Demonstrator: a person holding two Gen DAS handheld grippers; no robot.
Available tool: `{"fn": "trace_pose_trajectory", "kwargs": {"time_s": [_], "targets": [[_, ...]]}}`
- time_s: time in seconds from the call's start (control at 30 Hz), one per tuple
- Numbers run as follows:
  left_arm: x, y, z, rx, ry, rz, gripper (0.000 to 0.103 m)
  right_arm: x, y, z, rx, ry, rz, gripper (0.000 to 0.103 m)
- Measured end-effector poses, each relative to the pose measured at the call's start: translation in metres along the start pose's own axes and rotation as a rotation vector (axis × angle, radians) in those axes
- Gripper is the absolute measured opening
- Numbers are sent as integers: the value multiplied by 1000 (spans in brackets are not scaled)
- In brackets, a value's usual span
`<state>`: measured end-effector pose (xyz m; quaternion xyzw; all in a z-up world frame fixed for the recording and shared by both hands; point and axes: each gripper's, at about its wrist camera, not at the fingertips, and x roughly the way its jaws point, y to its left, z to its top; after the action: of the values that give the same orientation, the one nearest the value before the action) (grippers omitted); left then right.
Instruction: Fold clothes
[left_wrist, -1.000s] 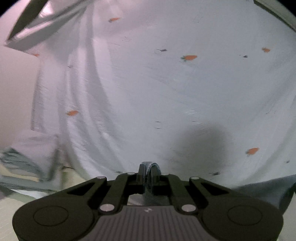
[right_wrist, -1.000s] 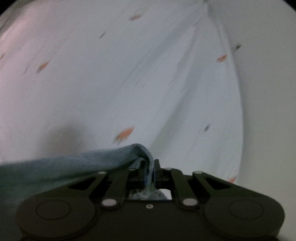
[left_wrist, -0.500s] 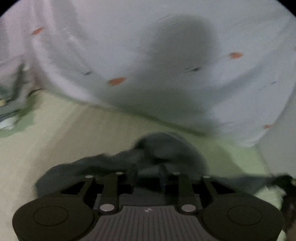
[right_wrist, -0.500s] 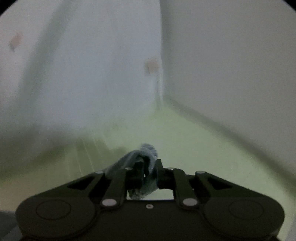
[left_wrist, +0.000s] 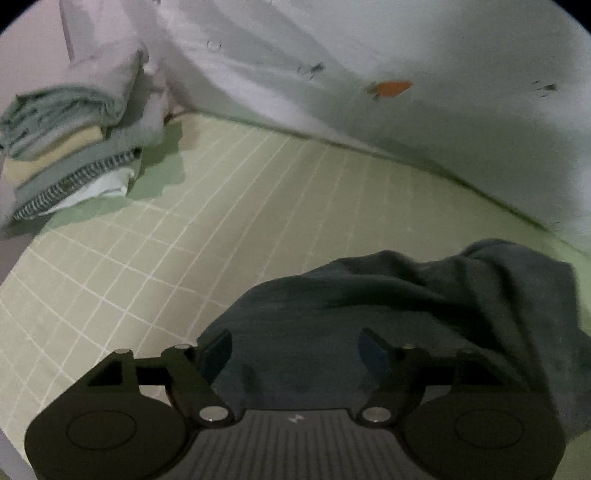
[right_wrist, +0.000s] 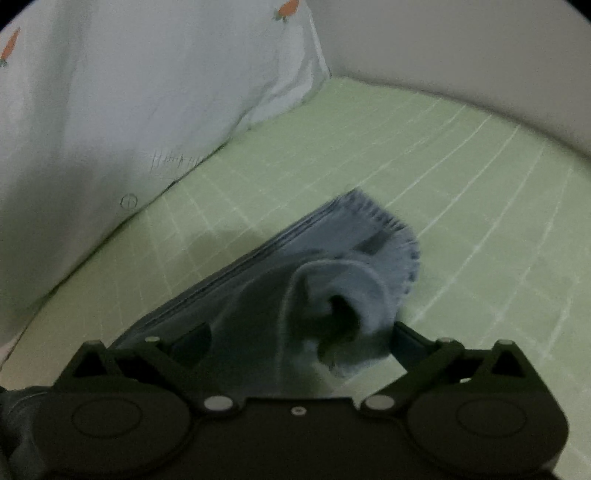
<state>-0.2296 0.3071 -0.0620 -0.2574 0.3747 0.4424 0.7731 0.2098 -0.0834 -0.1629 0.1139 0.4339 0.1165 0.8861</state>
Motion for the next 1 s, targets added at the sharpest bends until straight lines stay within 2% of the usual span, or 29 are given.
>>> {"fn": "trace_pose_trajectory", "kwargs": {"time_s": [0.2,0.43,0.6,0.63,0.73,0.77,0.8,0.83,0.87,1.0], "targets": [[38,1,13,65,37,3,84,16,17,-12,-59,44,-88,103],[64,-15,20,151,45,-158,95,20,36,-37,-234,6,-184,103],[85,-24,18,109,57,-147,93,20,38,-38,-171,-30,-222,103],[87,-25,17,90,49,-140,91,21,39,-38,-169,-30,-224,103],[83,-31,14,87,15,-119,69,22,39,-36,-174,-18,-216,103],[81,-34,14,94,6,-119,58,22,39,-36,-184,-23,-205,101],[81,-37,14,101,0,-116,49,21,40,-36,-194,-27,-194,96],[82,-41,14,107,-4,-111,46,20,41,-36,-204,-32,-183,92],[82,-44,14,113,-8,-106,42,20,41,-36,-214,-36,-172,83],[88,-55,21,132,-28,-66,38,23,53,-30,-238,-49,-141,55]]}}
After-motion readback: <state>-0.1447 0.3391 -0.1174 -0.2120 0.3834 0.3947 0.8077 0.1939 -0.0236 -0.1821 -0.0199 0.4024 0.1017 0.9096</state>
